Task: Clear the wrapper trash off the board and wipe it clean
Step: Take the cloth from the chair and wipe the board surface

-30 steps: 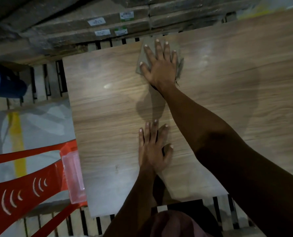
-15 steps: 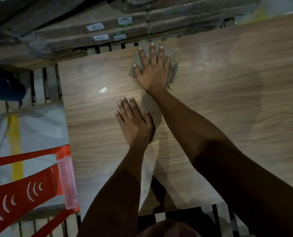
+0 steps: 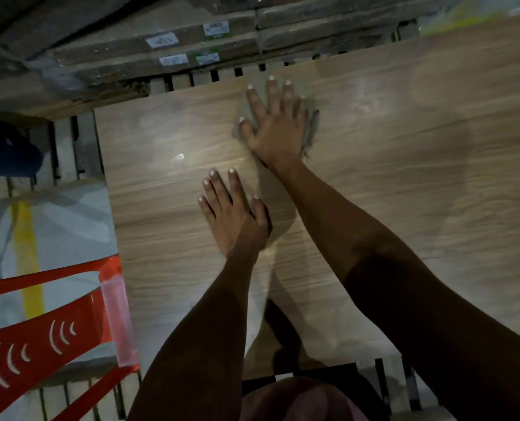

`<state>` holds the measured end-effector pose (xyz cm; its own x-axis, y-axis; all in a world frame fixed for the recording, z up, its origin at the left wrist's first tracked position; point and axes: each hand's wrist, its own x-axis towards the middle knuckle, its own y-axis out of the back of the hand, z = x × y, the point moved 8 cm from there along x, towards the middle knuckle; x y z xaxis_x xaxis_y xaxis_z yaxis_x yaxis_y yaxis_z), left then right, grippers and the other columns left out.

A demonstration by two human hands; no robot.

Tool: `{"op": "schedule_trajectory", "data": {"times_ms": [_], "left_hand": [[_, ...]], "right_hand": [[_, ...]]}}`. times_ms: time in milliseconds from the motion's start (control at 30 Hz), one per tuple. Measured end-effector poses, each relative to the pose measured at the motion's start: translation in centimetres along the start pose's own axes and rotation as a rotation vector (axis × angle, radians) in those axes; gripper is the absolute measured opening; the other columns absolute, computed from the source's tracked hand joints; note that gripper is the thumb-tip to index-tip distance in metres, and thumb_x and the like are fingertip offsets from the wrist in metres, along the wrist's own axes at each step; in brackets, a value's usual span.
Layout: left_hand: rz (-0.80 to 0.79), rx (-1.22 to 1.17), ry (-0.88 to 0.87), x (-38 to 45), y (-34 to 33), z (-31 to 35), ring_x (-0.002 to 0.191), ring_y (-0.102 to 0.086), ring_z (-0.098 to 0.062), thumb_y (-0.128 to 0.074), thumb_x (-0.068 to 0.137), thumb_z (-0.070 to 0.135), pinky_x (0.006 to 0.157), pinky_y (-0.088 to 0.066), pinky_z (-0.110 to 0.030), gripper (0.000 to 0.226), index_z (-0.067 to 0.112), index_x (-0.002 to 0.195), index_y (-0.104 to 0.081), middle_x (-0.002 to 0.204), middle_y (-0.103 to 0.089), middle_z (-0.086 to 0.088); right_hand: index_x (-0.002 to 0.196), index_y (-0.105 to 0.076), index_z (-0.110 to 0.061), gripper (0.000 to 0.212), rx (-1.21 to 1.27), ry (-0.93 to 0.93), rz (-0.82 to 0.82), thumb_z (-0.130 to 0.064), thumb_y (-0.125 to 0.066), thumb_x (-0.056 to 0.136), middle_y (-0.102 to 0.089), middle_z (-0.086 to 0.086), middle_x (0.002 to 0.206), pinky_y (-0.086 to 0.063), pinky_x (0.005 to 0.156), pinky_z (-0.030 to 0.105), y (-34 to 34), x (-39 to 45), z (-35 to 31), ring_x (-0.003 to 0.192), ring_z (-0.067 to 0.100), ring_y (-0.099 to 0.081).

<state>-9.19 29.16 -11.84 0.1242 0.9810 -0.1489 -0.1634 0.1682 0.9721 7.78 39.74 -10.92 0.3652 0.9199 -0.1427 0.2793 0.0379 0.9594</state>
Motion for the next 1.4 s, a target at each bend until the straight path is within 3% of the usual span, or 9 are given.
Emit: {"op": "schedule_trajectory", "data": {"times_ms": [133, 300, 433, 633, 800, 933, 1133, 1300, 1400], "left_hand": [[0.006, -0.028, 0.002, -0.1, 0.1, -0.1, 0.160, -0.002, -0.033, -0.035, 0.100, 0.046, 0.128, -0.007, -0.054, 0.071, 0.021, 0.164, -0.018, 0.172, -0.004, -0.014], [-0.019, -0.045, 0.000, 0.1, 0.1, 0.1, 0.160, -0.002, -0.033, -0.034, 0.099, 0.047, 0.127, -0.006, -0.054, 0.073, 0.021, 0.164, -0.016, 0.172, -0.004, -0.014], [-0.013, -0.055, 0.002, 0.1, 0.3, -0.1, 0.160, -0.002, -0.032, -0.036, 0.099, 0.046, 0.128, -0.006, -0.054, 0.073, 0.021, 0.164, -0.016, 0.172, -0.005, -0.014], [-0.021, -0.052, 0.008, 0.0, 0.2, 0.0, 0.160, -0.002, -0.031, -0.035, 0.098, 0.047, 0.128, -0.007, -0.054, 0.074, 0.022, 0.164, -0.015, 0.173, -0.006, -0.013], [-0.029, -0.057, 0.006, 0.1, 0.2, 0.0, 0.160, -0.003, -0.032, -0.035, 0.098, 0.048, 0.128, -0.007, -0.054, 0.074, 0.021, 0.164, -0.015, 0.172, -0.007, -0.015], [-0.030, -0.059, -0.005, 0.2, 0.3, 0.0, 0.160, -0.002, -0.033, -0.032, 0.098, 0.049, 0.128, -0.005, -0.054, 0.074, 0.021, 0.164, -0.015, 0.172, -0.007, -0.015], [-0.020, -0.062, -0.002, 0.0, 0.4, 0.0, 0.160, 0.000, -0.031, -0.033, 0.099, 0.048, 0.128, -0.004, -0.053, 0.074, 0.022, 0.165, -0.012, 0.173, -0.005, -0.014], [-0.006, -0.088, -0.017, 0.1, 0.4, -0.1, 0.160, -0.003, -0.032, -0.036, 0.098, 0.048, 0.128, -0.004, -0.053, 0.074, 0.021, 0.164, -0.015, 0.172, -0.007, -0.014], [0.008, -0.103, -0.015, 0.1, 0.4, -0.3, 0.159, -0.005, -0.033, -0.036, 0.097, 0.047, 0.128, -0.005, -0.053, 0.074, 0.020, 0.164, -0.019, 0.172, -0.010, -0.015]], "right_hand": [[0.163, -0.024, -0.036, 0.069, -0.018, 0.162, -0.017, -0.061, -0.032, 0.099, -0.015, 0.006, 0.174, -0.011, 0.125, 0.058, -0.3, -0.5, -1.0, 0.160, 0.036, -0.010], [0.163, -0.023, -0.036, 0.069, -0.019, -0.013, 0.053, -0.062, -0.028, 0.099, -0.014, 0.007, 0.174, -0.011, 0.124, 0.056, 1.4, 0.4, 4.8, 0.159, 0.038, -0.011], [0.164, -0.022, -0.034, 0.069, 0.017, -0.099, 0.060, -0.060, -0.030, 0.100, -0.014, 0.009, 0.173, -0.009, 0.125, 0.058, 1.0, -0.4, 3.8, 0.159, 0.041, -0.010], [0.160, -0.034, -0.035, 0.069, 0.003, 0.134, 0.071, -0.061, -0.039, 0.097, -0.023, 0.009, 0.171, -0.016, 0.123, 0.058, -0.7, -3.9, 1.2, 0.158, 0.039, -0.018], [0.161, -0.030, -0.037, 0.069, 0.031, -0.130, 0.137, -0.062, -0.038, 0.097, -0.021, 0.006, 0.172, -0.012, 0.125, 0.057, 0.6, -3.9, 6.7, 0.158, 0.038, -0.016], [0.162, -0.027, -0.036, 0.069, 0.043, -0.261, 0.145, -0.061, -0.034, 0.098, -0.017, 0.007, 0.173, -0.010, 0.125, 0.058, 0.5, -4.4, 6.6, 0.159, 0.039, -0.012], [0.161, -0.031, -0.036, 0.069, 0.002, 0.043, 0.118, -0.060, -0.041, 0.097, -0.023, 0.008, 0.172, -0.017, 0.123, 0.059, -0.7, -7.1, 4.5, 0.157, 0.039, -0.019], [0.162, -0.027, -0.038, 0.068, 0.014, -0.245, 0.168, -0.060, -0.038, 0.098, -0.020, 0.006, 0.172, -0.013, 0.125, 0.057, 0.2, -8.6, 9.1, 0.158, 0.039, -0.016], [0.163, -0.026, -0.036, 0.069, 0.008, -0.282, 0.175, -0.059, -0.038, 0.098, -0.018, 0.008, 0.173, -0.013, 0.125, 0.058, -0.4, -10.0, 7.1, 0.158, 0.039, -0.015]]}}
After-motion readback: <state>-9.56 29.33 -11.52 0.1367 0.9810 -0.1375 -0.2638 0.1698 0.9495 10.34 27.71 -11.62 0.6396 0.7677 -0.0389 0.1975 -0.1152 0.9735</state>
